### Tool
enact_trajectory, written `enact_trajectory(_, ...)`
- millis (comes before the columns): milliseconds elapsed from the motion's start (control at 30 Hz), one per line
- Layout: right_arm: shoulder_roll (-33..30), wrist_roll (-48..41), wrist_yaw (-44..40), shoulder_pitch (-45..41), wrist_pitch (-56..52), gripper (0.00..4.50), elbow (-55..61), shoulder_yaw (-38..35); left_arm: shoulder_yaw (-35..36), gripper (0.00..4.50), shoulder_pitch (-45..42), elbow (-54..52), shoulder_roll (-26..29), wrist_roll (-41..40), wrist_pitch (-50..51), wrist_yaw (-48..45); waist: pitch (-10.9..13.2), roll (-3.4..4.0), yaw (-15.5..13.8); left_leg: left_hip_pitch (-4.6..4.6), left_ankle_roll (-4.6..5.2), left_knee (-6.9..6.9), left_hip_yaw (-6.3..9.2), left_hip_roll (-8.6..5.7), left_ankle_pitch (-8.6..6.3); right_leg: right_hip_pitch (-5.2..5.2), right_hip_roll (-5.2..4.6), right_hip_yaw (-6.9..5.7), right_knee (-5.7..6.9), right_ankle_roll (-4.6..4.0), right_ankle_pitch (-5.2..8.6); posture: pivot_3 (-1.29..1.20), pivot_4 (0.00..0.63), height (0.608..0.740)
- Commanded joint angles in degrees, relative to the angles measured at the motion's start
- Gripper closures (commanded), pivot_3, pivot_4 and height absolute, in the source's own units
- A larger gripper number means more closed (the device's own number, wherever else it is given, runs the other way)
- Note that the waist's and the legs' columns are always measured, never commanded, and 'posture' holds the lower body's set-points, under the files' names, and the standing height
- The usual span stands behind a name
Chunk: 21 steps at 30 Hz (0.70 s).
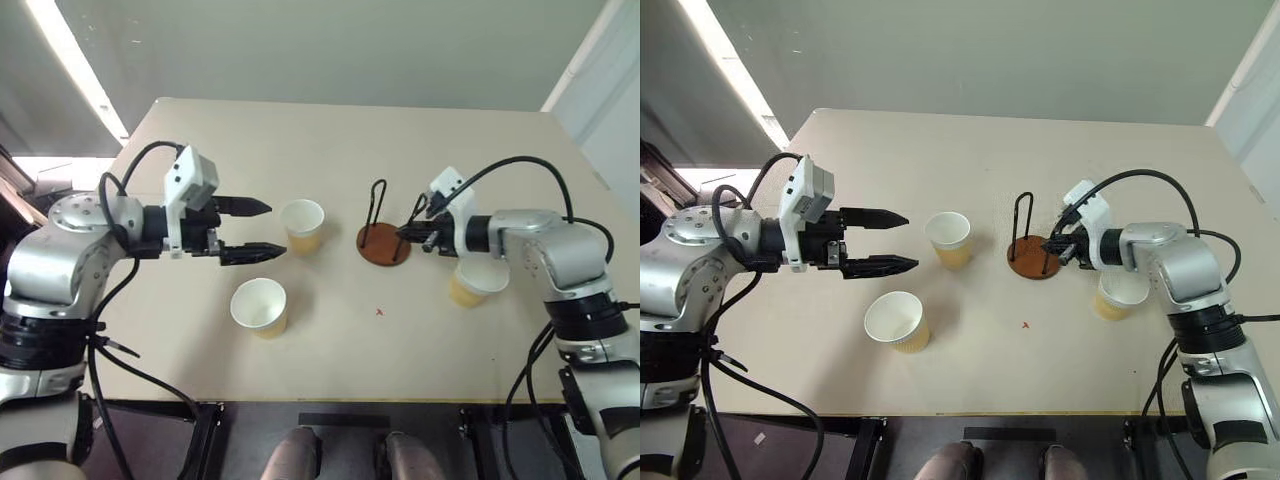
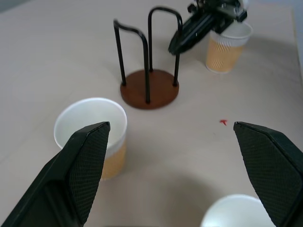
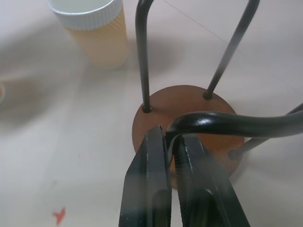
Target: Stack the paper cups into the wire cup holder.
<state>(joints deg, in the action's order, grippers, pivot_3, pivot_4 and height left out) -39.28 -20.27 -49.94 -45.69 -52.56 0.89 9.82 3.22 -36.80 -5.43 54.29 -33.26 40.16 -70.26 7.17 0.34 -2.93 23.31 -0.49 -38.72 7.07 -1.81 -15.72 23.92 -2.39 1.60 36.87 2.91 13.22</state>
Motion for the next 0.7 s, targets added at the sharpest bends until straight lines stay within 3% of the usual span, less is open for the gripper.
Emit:
enact_trajectory(33,-5.21,-2.13,-9.46,-1.0,4.7,4.49,6.29,-0.3,-0.55,0.0,-0.14,-2.11,3.75,-1.77,1.46,-5.69,0.01,0.01,0.0,0.05,0.0,0.0,0.01,0.0,0.0,0.05,0.0,0.0,0.0,0.0,0.0,0.0,0.15,0.74)
enact_trajectory(267,-12.27,-6.45,-18.82,3.67,3.88,4.49,17.75,0.25,-0.17,0.0,5.11,-10.01,8.17,-7.22,6.32,-11.19,0.0,0.0,0.24,0.08,-0.01,0.2,-0.02,0.03,0.0,0.09,0.0,0.0,-0.09,-0.03,0.02,0.0,0.15,0.74)
enact_trajectory(700,-12.23,-3.99,-20.43,8.42,7.45,4.49,23.4,5.65,-1.15,0.0,3.46,-9.65,9.48,-5.78,4.27,-11.8,0.0,0.0,0.38,-0.13,-0.05,0.17,-0.03,0.07,0.04,-0.01,0.0,0.04,-0.03,-0.04,0.02,0.0,0.15,0.74)
